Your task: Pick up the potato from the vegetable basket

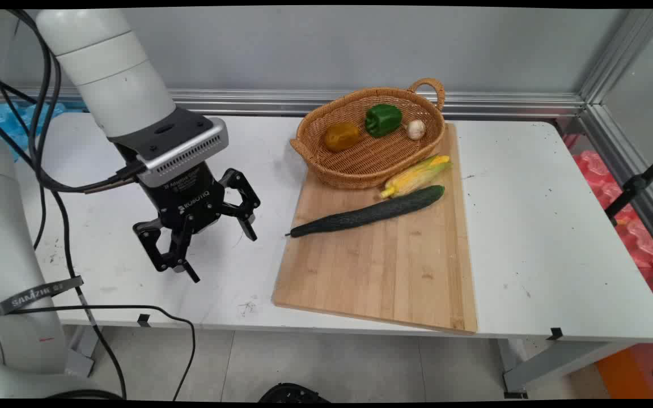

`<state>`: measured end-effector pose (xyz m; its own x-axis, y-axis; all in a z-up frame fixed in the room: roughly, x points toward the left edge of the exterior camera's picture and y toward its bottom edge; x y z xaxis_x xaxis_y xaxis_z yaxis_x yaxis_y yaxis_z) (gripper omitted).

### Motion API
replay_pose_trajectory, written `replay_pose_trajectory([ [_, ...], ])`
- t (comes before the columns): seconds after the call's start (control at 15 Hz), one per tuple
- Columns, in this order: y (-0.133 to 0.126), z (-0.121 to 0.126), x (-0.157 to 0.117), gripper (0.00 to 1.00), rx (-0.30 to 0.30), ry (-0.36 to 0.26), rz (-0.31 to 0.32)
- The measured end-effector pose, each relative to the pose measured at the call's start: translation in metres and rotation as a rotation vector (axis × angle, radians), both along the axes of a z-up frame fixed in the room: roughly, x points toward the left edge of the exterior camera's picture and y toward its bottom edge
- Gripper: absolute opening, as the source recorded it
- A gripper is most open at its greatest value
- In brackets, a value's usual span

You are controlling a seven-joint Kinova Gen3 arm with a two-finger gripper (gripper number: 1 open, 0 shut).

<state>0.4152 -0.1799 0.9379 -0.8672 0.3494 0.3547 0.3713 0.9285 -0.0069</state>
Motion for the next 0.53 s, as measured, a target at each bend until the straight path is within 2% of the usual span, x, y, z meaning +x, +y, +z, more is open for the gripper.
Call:
replay_pose_trajectory([
  [0.13, -0.005, 0.001, -0.001, 1.00, -0.017, 0.007, 0.032],
  [0.53, -0.035, 0.008, -0.002, 1.00, -0.083, 0.034, 0.250],
])
